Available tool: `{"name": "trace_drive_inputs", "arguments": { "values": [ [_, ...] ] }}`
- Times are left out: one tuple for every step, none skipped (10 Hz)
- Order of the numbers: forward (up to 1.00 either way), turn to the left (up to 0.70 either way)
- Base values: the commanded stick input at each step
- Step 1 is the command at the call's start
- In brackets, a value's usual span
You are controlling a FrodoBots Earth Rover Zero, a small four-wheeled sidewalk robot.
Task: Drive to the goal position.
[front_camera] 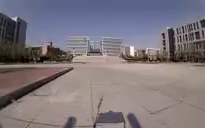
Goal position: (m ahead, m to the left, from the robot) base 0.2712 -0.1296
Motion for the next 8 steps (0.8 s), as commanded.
{"name": "trace_drive_inputs", "arguments": {
  "values": [
    [0.7, 0.0],
    [0.7, 0.0],
    [0.7, 0.0],
    [0.7, 0.0],
    [0.7, 0.0],
    [0.7, 0.0],
    [0.7, 0.0],
    [0.7, 0.0]
  ]
}}
